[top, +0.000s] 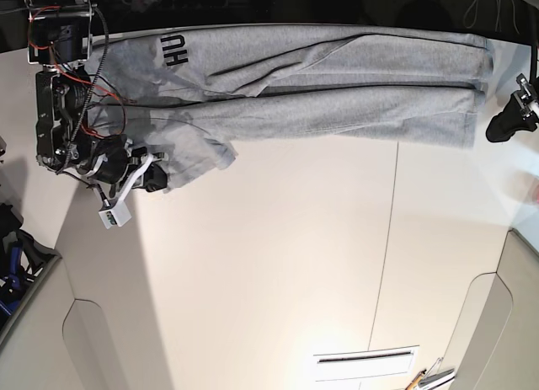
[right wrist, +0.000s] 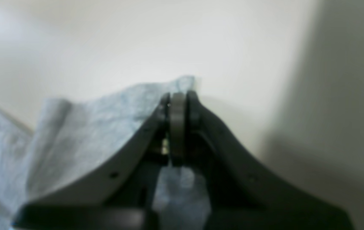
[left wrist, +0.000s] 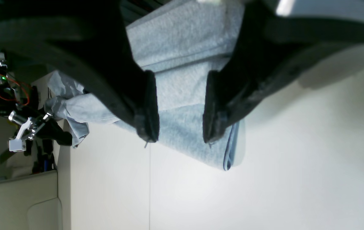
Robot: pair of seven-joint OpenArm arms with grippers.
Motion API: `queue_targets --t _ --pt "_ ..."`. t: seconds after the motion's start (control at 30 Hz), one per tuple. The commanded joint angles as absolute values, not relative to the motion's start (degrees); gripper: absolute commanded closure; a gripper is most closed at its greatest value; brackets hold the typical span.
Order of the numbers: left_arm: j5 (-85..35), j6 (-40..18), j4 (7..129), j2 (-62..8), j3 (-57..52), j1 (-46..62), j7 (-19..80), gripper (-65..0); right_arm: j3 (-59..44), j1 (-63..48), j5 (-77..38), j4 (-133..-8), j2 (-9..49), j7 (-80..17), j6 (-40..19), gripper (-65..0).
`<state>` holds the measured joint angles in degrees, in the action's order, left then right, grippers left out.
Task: Fold the T-shirt properly
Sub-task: 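Tuck the sleeve near the right gripper onto the folded strip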
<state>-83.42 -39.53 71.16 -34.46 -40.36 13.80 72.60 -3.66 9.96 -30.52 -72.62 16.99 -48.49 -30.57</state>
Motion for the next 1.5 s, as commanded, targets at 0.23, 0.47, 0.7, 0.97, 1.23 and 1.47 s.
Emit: queue_targets --t 0.23,0.47,0.7,0.97,1.23,1.47 --pt "-85.0 -40.0 72.05 -36.01 -40.84 13.5 71.81 -26.3 -3.77 2.87 -34.54 -98.94 15.05 -54.76 -31.75 0.0" --pt "-85.0 -40.0 72.05 -36.01 -40.84 13.47 71.77 -26.3 -3.77 -13.39 -35.18 -115.02 8.93 -56.84 -31.75 0.0" --pt "-85.0 -40.0 72.05 -36.01 -40.84 13.47 71.35 -26.3 -3.73 -22.55 -36.47 -117.12 8.23 -56.86 -31.75 0.0" --pt "-85.0 -40.0 72.05 -36.01 -40.84 13.47 71.35 -26.3 -3.73 -25.15 -36.45 -117.12 8.23 -57.3 -31.75 -6.3" --pt "-85.0 -40.0 72.05 -36.03 -41.63 13.5 71.42 -29.5 -3.75 -25.1 -35.4 -122.96 8.23 -56.82 -31.77 -27.4" --pt "-79.75 -40.0 71.99 -35.05 -42.3 14.85 68.86 -30.6 -5.28 -25.08 -25.43 -127.9 8.56 -53.47 -31.42 -27.4"
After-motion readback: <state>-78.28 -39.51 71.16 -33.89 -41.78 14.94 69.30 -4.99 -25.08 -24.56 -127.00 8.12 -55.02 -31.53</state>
